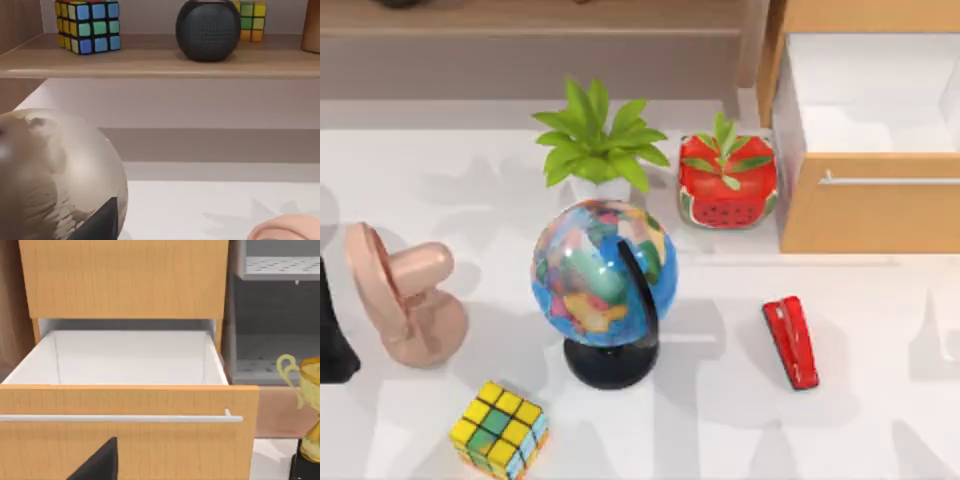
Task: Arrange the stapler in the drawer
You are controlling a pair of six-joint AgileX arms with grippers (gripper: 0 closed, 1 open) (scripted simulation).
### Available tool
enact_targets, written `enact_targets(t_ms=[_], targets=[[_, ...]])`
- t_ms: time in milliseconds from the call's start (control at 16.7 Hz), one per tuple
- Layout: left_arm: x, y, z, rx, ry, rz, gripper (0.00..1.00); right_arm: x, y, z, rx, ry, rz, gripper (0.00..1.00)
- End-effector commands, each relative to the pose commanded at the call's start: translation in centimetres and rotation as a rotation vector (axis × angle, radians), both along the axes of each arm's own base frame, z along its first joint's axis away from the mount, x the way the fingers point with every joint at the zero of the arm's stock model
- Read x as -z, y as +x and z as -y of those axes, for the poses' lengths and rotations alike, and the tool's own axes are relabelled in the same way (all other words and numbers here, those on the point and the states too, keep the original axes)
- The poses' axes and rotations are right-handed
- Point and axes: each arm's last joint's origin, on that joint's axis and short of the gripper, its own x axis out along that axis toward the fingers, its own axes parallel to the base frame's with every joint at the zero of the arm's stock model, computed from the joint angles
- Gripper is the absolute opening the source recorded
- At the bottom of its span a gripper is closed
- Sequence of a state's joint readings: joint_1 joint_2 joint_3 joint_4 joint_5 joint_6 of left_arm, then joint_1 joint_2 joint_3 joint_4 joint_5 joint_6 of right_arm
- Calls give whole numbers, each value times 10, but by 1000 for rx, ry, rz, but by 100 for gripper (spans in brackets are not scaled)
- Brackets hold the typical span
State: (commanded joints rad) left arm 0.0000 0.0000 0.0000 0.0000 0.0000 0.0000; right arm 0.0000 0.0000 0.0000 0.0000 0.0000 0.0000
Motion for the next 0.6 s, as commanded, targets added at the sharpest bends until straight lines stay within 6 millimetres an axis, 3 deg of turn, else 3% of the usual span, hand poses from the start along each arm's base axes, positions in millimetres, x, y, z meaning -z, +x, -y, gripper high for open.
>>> enact_targets(t_ms=[240,600], targets=[[0,0,0,0,0,0,100,-5,0,-1,-12,7,-24,100],[0,0,0,0,0,0,100,-51,17,-16,-112,60,-302,100]])
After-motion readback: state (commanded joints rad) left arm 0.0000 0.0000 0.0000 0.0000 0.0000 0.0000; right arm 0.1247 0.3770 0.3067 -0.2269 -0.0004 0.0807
